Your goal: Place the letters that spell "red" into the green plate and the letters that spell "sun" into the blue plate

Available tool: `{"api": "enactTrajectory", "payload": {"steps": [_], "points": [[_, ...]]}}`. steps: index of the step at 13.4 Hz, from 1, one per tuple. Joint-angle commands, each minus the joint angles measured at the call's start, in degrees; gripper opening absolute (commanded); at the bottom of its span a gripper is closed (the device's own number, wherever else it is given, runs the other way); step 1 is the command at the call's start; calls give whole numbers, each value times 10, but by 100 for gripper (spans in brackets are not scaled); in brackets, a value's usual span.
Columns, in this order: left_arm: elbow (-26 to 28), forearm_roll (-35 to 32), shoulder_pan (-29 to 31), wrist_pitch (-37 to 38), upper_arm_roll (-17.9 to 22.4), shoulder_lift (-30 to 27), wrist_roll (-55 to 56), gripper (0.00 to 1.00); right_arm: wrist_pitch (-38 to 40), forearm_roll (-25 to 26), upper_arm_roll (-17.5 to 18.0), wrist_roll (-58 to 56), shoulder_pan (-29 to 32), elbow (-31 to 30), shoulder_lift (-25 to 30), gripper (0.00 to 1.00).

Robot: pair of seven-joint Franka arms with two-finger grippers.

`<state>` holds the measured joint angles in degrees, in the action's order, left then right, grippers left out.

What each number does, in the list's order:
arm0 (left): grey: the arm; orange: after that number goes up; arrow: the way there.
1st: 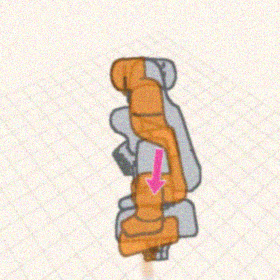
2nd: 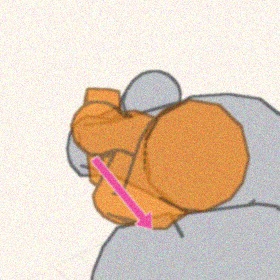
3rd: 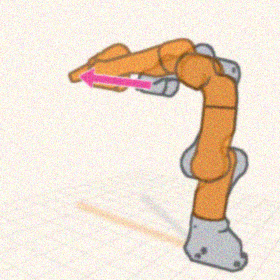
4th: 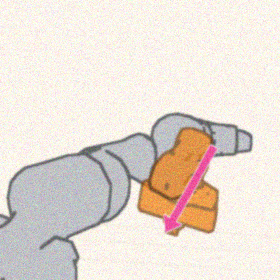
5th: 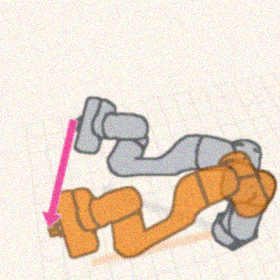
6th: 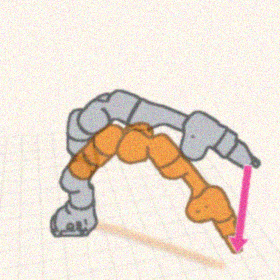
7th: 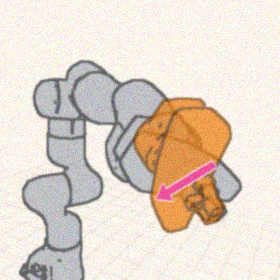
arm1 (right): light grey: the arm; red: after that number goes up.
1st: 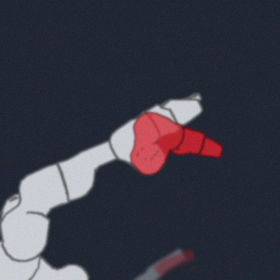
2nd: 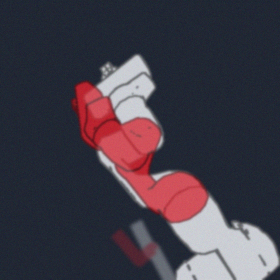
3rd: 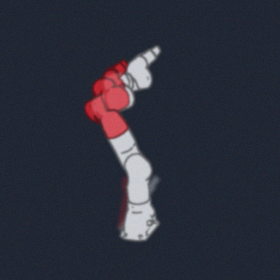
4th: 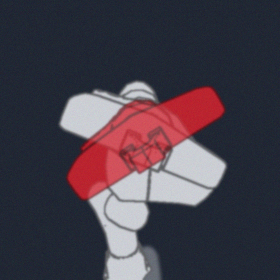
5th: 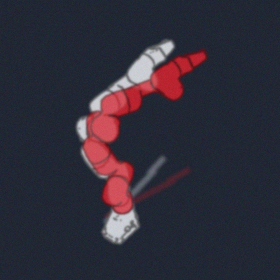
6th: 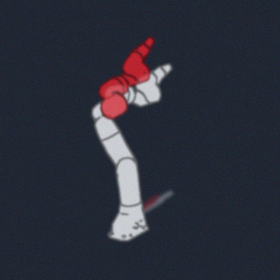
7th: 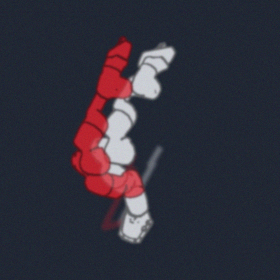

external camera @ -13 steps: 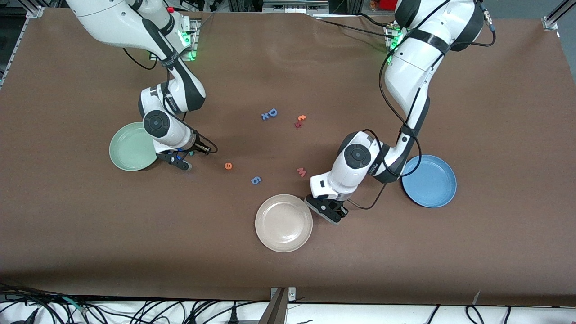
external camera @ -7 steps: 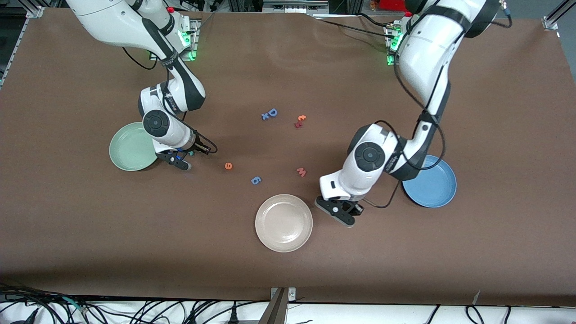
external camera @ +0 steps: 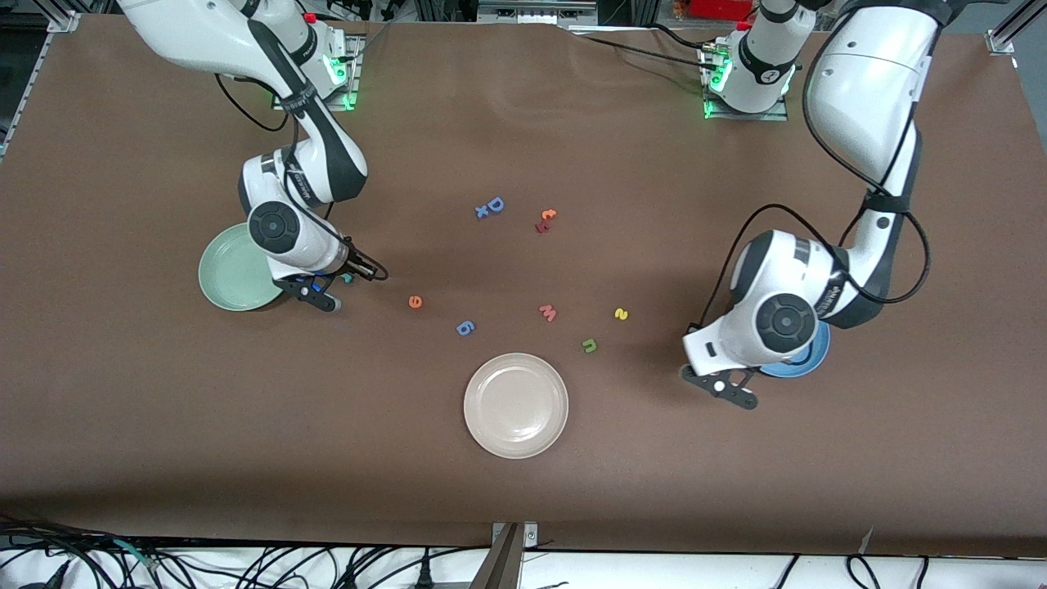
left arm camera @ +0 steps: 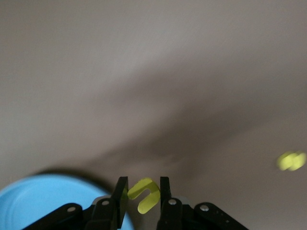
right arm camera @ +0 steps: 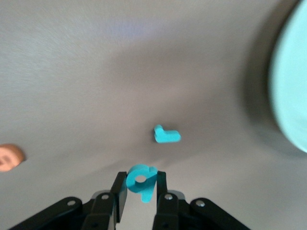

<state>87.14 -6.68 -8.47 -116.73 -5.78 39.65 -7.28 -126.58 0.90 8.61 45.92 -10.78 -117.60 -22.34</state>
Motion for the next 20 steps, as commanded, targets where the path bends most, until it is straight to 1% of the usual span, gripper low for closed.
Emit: {"api": "enactTrajectory", "payload": {"steps": [1, 2, 4, 5, 6, 7, 8, 10, 11, 12, 13, 14, 15, 16, 17, 18, 19, 20], "points": [[114, -19, 64, -64, -10, -57, -62, 5, 109, -5, -35, -66, -1, 52, 22, 16], [122, -19, 75, -75, -9, -57, -94, 5, 127, -5, -65, -124, -1, 54, 28, 16], [127, -19, 89, -76, -9, -59, -110, 7, 130, -5, -131, -248, -1, 53, 28, 16], [135, -19, 98, -84, -10, -58, -110, 18, 130, -5, -167, -307, 0, 52, 22, 16], [140, -19, 99, -91, -9, -58, -110, 69, 129, -5, -189, -349, 3, 52, 12, 16], [140, -19, 100, -90, -10, -61, -109, 100, 128, -5, -207, -378, 7, 51, -2, 17], [140, -19, 96, -86, -10, -69, -109, 100, 123, -5, -213, -399, 14, 51, -18, 17], [139, -18, 79, -69, -17, -85, -100, 100, 103, -4, -214, -411, 33, 53, -42, 19], [135, -18, 73, -64, -32, -92, -95, 100, 94, -4, -214, -412, 33, 53, -50, 19], [132, -13, 72, -64, -55, -94, -60, 100, 92, -3, -214, -412, 34, 53, -55, 21], [131, -16, 71, -65, -81, -93, 0, 100, 92, -1, -214, -413, 35, 54, -58, 23], [127, -20, 64, -68, -99, -91, 56, 100, 92, -2, -214, -416, 37, 54, -61, 25], [111, -20, 41, -71, -101, -83, 97, 100, 90, -1, -214, -416, 38, 54, -61, 31], [89, -20, 15, -71, -101, -65, 125, 100, 90, -2, -214, -416, 37, 55, -60, 53], [78, -18, -10, -72, -100, -47, 144, 100, 91, -2, -213, -416, 37, 55, -57, 78], [61, -18, -35, -76, -99, -27, 174, 100, 98, -5, -210, -414, 36, 57, -51, 91], [57, -20, -51, -92, -98, -16, 205, 100, 101, -5, -207, -406, 30, 59, -40, 98], [62, -32, -60, -114, -96, -7, 226, 100, 113, -7, -195, -394, 26, 60, -27, 98]]}}
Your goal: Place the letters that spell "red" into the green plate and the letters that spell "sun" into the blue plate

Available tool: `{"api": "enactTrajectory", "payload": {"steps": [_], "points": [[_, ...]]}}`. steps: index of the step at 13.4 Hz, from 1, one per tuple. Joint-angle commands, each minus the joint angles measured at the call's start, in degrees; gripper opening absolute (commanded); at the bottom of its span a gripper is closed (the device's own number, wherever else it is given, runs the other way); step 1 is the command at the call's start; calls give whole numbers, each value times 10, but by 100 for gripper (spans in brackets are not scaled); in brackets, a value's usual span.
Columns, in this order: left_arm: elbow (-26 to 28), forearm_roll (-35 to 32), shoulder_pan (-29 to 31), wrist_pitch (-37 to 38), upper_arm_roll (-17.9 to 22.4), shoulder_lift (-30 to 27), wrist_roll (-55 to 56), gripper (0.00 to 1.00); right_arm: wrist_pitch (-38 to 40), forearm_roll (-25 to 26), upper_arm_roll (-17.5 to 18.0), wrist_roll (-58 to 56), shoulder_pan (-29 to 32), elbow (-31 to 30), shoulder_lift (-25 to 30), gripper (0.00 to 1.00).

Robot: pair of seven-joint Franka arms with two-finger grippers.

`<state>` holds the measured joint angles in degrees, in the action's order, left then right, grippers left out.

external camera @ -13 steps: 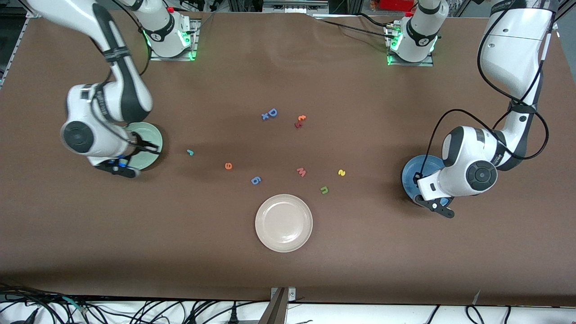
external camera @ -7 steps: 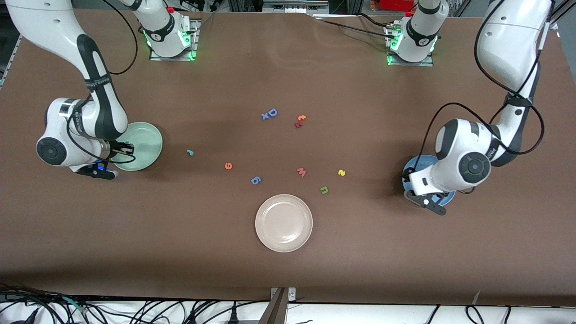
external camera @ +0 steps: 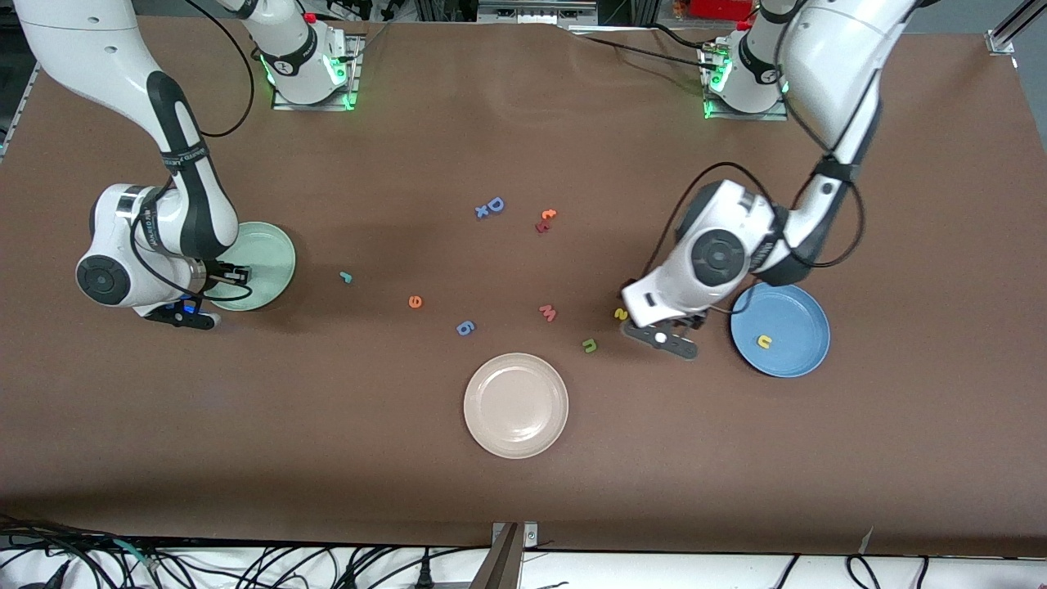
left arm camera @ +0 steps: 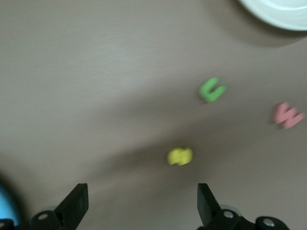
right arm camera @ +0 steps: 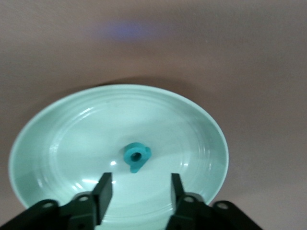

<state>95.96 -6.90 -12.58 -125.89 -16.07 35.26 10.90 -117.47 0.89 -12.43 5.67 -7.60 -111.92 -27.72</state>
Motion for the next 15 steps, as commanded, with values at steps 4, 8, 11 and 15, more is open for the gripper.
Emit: {"api": "enactTrajectory", "payload": {"steps": [4, 8, 11, 15], "points": [[-15, -76, -21, -53, 6, 67, 105, 98, 53, -7, 87, 125, -6, 18, 51, 98], [-2, -74, -20, -67, 5, 79, 107, 88, 34, -35, 143, 223, -7, 22, 39, 91], [10, -72, -28, -67, 3, 77, 126, 82, 1, -52, 151, 253, -14, 21, 15, 83], [13, -72, -28, -66, 2, 75, 127, 58, -23, -53, 151, 292, -29, 15, -5, 64]]}}
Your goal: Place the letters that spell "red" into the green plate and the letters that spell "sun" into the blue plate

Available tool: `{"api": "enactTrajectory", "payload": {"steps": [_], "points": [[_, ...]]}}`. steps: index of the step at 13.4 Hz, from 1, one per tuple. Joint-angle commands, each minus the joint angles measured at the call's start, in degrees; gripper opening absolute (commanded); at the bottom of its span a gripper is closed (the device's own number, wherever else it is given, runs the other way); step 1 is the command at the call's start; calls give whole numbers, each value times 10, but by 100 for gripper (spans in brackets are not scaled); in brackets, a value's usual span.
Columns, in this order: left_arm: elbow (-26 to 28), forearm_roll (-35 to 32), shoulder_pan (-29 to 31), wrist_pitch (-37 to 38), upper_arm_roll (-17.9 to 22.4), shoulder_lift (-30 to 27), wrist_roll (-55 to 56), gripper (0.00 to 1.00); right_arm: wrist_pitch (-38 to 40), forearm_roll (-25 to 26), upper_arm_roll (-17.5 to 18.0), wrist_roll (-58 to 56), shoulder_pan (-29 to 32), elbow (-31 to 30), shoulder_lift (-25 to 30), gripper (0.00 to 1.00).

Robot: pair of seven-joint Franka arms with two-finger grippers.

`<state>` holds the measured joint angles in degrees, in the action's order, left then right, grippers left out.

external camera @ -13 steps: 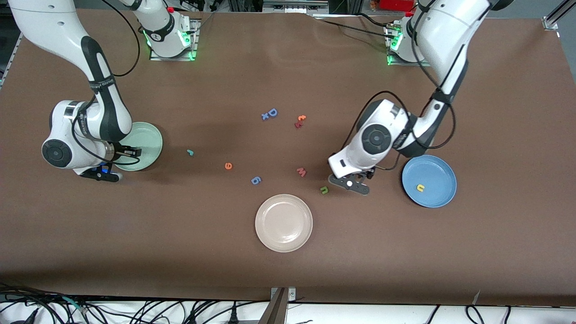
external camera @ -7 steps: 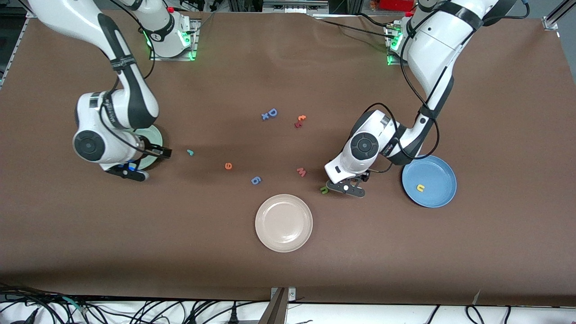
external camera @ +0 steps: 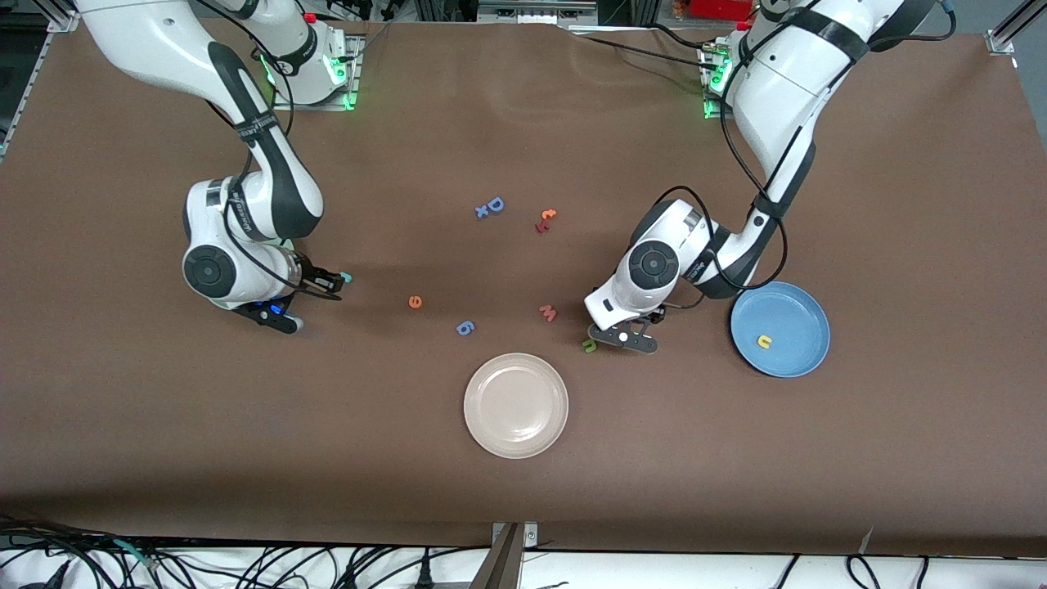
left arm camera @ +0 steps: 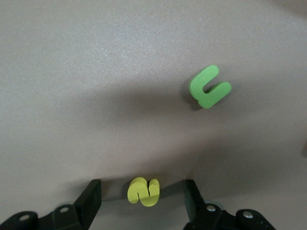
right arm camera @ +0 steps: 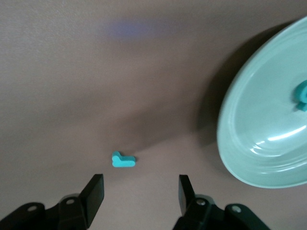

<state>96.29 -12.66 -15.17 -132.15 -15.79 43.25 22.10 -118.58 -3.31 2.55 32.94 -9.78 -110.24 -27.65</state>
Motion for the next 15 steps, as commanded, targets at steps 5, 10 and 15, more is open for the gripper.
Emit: {"api": "enactTrajectory", "payload": {"steps": [5, 10, 15], "points": [[10, -14, 1, 3, -2, -11, 27, 12, -86, -11, 1, 34, -16, -35, -17, 64], [-2, -14, 9, 89, -2, -67, 22, 8, -89, -11, 1, 34, -17, -39, -21, 62], [0, -14, 87, 195, -1, -119, -86, 7, -91, -13, 2, 35, -17, -52, -19, 61]]}}
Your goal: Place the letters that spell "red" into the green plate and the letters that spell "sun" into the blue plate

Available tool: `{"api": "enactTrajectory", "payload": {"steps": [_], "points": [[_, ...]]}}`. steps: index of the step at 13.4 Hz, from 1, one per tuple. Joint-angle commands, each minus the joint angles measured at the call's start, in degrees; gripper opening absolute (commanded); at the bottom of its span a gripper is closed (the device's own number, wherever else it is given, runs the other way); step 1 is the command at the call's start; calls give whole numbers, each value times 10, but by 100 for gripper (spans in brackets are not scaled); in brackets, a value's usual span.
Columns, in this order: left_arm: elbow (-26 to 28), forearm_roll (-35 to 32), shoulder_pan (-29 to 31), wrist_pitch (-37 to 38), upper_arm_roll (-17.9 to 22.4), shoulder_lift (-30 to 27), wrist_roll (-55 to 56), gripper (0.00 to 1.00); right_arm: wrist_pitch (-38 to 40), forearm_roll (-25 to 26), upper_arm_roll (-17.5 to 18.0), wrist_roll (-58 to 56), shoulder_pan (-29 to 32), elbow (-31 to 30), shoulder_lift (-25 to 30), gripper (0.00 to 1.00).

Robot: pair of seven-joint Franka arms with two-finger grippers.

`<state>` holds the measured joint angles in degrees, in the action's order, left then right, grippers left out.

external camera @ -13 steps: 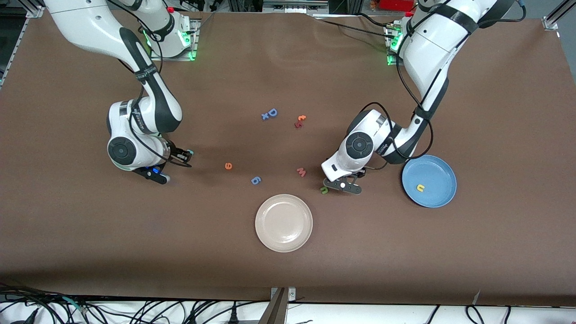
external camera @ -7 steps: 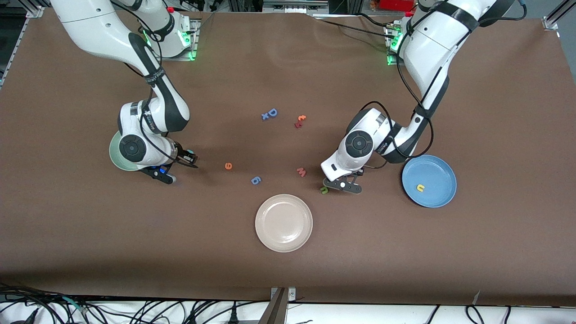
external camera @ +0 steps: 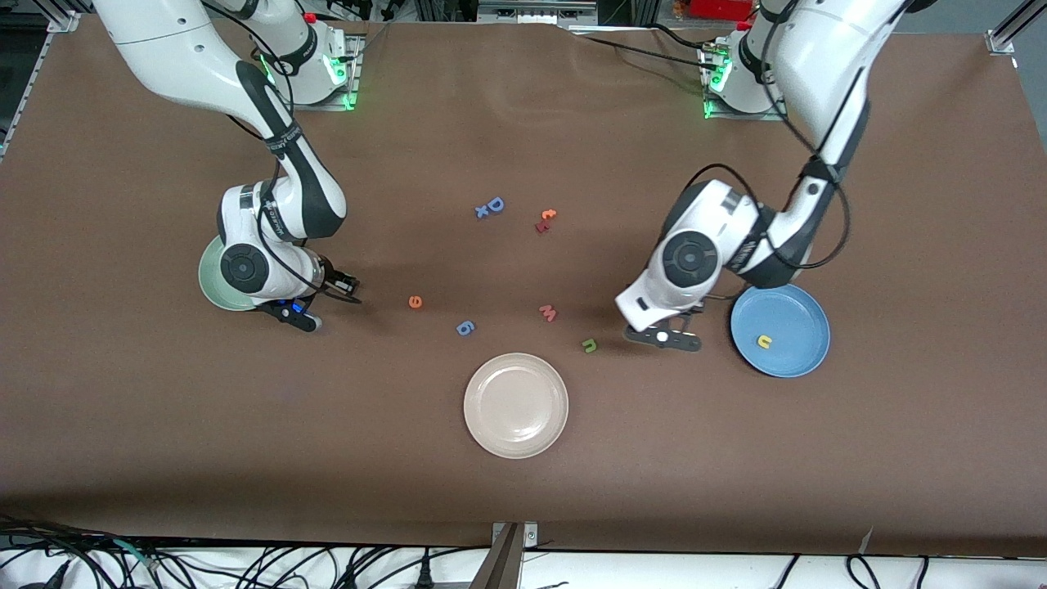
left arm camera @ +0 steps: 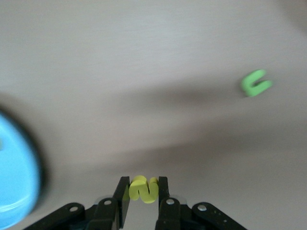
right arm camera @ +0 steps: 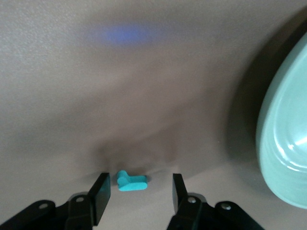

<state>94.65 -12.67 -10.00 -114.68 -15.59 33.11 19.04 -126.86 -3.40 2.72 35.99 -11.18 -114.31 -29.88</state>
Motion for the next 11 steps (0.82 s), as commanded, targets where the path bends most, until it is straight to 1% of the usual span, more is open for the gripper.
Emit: {"api": "enactTrajectory", "payload": {"steps": [1, 3, 5, 6, 8, 9, 11], "points": [[22, -16, 52, 27, -3, -20, -82, 8, -8, -12, 0, 5, -3, -14, 7, 61], [37, -25, 87, 27, -3, -19, -105, 8, -9, -12, 0, 10, -3, -16, 9, 61], [54, -44, 125, 17, -3, -16, -150, 6, -28, -12, 0, 13, -3, -23, 8, 61], [74, -45, 146, -6, -3, -18, -188, 7, -29, -12, 1, 17, -3, -25, 8, 61], [125, -51, 172, -74, -3, -21, -219, 7, -29, -12, 7, 22, -3, -24, 8, 61], [143, -66, 192, -105, -3, -21, -238, 7, -29, -12, 9, 31, -3, -23, 8, 61], [148, -75, 209, -117, -3, -17, -265, 7, -39, -12, 18, 38, -3, -25, 6, 61]]}}
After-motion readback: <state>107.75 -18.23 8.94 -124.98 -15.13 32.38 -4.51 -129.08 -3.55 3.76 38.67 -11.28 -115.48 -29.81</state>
